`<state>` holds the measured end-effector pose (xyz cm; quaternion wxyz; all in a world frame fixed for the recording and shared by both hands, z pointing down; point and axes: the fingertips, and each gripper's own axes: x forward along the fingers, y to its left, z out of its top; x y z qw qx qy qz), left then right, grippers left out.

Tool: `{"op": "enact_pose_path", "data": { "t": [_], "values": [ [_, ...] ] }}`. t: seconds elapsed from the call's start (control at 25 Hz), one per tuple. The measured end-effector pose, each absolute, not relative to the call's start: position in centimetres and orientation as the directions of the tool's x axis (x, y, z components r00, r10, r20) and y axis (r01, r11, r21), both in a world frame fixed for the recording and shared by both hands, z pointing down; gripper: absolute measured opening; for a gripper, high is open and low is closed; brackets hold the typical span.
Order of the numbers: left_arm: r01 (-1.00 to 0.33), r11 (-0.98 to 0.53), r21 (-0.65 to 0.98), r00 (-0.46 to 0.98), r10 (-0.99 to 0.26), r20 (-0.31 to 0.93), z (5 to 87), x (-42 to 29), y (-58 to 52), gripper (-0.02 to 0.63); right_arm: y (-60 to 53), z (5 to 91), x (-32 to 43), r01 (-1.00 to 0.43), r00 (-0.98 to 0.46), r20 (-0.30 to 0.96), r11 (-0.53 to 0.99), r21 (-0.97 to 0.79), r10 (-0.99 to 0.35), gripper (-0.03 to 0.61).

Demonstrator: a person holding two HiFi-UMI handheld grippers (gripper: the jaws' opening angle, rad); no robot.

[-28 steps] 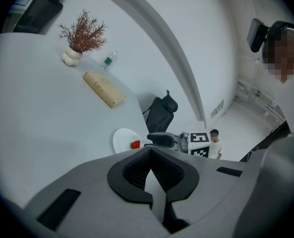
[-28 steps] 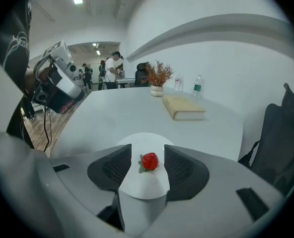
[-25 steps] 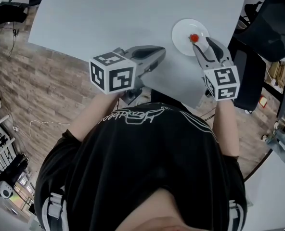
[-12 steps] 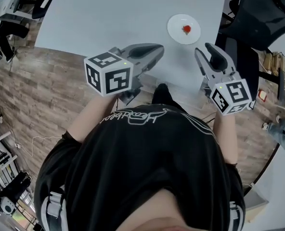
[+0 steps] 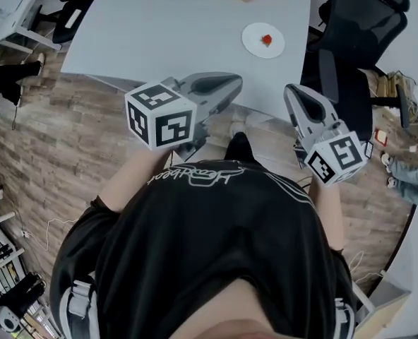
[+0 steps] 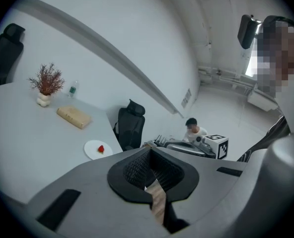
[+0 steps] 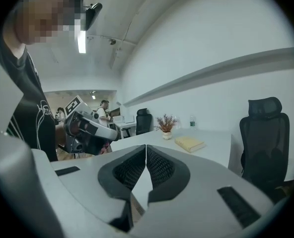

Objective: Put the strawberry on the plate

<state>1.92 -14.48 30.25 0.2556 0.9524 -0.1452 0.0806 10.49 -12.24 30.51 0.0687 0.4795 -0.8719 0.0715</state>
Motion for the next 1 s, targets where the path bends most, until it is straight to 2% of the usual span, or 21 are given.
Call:
{"op": "enact_pose_path", "data": {
  "t": [0.36, 1.0],
  "values": [
    [-0.291, -0.864, 0.41, 0.948, -0.202, 0.247, 30.4, 0.3, -9.9, 0.006, -7.3, 31.4, 7.0, -0.837, -0.548, 0.182, 0.536, -0.111, -0.817, 0.011],
    [-0.247, -0.864, 0.439, 0.951, -0.13, 0.28, 32.5, 0.5, -6.2, 0.006, -3.8, 34.3, 4.2, -0.825, -0.565, 0.245, 0.545, -0.149, -0.788, 0.009]
  ]
}}
